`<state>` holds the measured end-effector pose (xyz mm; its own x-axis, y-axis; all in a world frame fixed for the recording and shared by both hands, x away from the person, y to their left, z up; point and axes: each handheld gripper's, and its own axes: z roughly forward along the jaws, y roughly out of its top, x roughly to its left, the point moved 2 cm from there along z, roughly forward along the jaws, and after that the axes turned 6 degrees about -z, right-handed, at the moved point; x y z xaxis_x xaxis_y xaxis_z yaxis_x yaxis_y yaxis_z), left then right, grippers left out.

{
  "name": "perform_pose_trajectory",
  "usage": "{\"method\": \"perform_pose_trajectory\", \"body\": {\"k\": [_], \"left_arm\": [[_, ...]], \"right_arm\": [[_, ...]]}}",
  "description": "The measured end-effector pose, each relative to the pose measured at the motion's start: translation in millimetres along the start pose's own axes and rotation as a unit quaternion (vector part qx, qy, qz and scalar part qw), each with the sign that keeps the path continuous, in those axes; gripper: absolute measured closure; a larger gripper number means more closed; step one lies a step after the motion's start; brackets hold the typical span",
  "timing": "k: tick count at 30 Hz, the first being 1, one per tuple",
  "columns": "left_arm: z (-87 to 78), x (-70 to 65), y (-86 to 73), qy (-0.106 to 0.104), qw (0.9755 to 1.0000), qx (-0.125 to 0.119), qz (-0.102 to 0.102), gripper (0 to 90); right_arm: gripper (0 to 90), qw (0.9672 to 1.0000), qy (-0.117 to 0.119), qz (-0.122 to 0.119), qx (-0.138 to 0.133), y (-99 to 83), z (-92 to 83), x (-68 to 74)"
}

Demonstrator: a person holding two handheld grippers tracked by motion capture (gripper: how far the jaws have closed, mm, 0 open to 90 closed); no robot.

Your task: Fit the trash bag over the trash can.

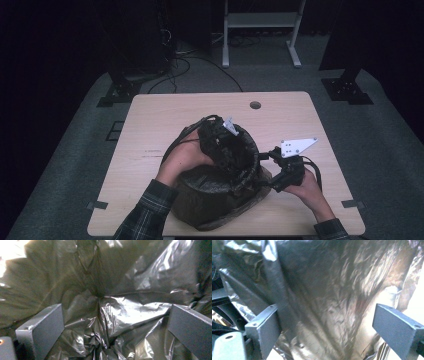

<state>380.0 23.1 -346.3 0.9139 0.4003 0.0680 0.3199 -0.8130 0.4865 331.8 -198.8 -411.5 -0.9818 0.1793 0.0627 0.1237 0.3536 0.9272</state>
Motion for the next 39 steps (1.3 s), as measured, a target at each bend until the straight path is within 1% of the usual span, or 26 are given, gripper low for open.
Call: {"method": "perform_pose_trajectory", "body": {"k": [1,2,3,4,8,12,14,15,17,19,21,23,26,28,30,32,34,36,37,38,39], "left_arm": [[1.4,0.4,-0.5,0.003,1.0,0.003,0.0,0.0],[3.0,0.8,-1.3,0.001,1.0,0.009,0.002,0.0],[5.0,0.7,-2.0,-0.001,0.9999,0.012,0.0,0.0],[7.2,0.8,-2.3,-0.002,0.9998,0.017,0.004,0.0],[15.6,-4.4,0.1,-0.013,0.9996,0.024,0.012,0.0],[27.1,-8.8,0.2,-0.026,0.9991,0.032,0.014,0.0],[28.6,-10.3,-0.6,-0.028,0.9985,0.041,0.021,0.0],[29.0,-10.2,-0.8,-0.03,0.9985,0.042,0.018,0.0],[28.6,-10.0,-0.7,-0.03,0.9985,0.041,0.019,0.0],[25.1,-9.9,0.6,-0.031,0.9989,0.028,0.02,0.0],[18.8,-10.4,3.1,-0.033,0.9993,0.003,0.014,0.0],[11.3,-10.7,5.7,-0.029,0.9994,-0.013,0.016,0.0],[-2.4,-11.7,8.9,-0.025,0.9989,-0.034,0.018,0.0],[-13.6,-11.3,10.1,-0.026,0.9979,-0.056,0.017,0.0],[-25.6,-10.3,10.2,-0.027,0.9961,-0.083,0.01,0.0],[-37.6,-9.6,8.9,-0.03,0.9934,-0.111,0.006,0.0],[-50.0,-9.4,5.3,-0.036,0.9899,-0.137,0.001,0.0],[-59.4,-8.9,1.2,-0.038,0.9873,-0.154,-0.001,0.0],[-65.3,-8.6,-2.3,-0.04,0.9853,-0.166,-0.002,0.0],[-68.7,-8.2,-4.5,-0.04,0.9839,-0.174,-0.004,0.0],[-73.9,-7.1,-8.5,-0.04,0.9819,-0.185,-0.008,0.0]], "right_arm": [[9.6,1.0,0.001,0.001,0.001,0.0,0.2,0.2],[9.5,1.0,0.002,0.0,0.001,-0.1,0.6,0.3],[9.5,1.0,0.001,-0.001,0.002,-0.1,0.9,0.4],[9.5,1.0,0.002,0.0,0.002,0.1,1.0,0.6],[9.5,1.0,0.002,0.0,0.002,-0.3,1.5,-0.1],[9.5,1.0,0.001,0.0,0.003,-0.4,0.8,0.1],[9.5,1.0,0.001,-0.001,0.001,-0.4,0.3,-0.1],[9.5,1.0,0.001,-0.001,0.001,-0.5,0.1,-0.3],[9.5,1.0,0.001,-0.001,0.001,-0.8,0.0,-0.6],[9.5,1.0,0.001,-0.001,0.001,-0.7,0.3,-0.5],[9.5,1.0,0.0,0.0,0.001,-0.4,0.0,-0.2],[9.5,1.0,-0.001,0.0,-0.001,-0.2,-0.7,-0.4],[9.5,1.0,-0.003,0.003,0.0,-0.4,-1.5,-0.5],[9.5,1.0,-0.005,0.002,-0.002,-0.1,-2.5,-0.6],[9.5,1.0,-0.008,0.005,-0.002,0.0,-4.9,-0.9],[9.5,0.9999,-0.014,0.007,-0.002,-0.3,-8.0,-1.6],[9.5,0.9997,-0.022,0.008,-0.006,-0.8,-12.4,-2.6],[9.5,0.9994,-0.032,0.011,-0.003,-1.1,-16.8,-2.6],[9.5,0.9993,-0.035,0.011,-0.003,-1.2,-18.4,-2.8],[9.5,0.999,-0.043,0.012,-0.001,-1.6,-21.4,-3.2],[9.5,0.9988,-0.046,0.015,-0.003,-1.9,-23.3,-3.4]]}}
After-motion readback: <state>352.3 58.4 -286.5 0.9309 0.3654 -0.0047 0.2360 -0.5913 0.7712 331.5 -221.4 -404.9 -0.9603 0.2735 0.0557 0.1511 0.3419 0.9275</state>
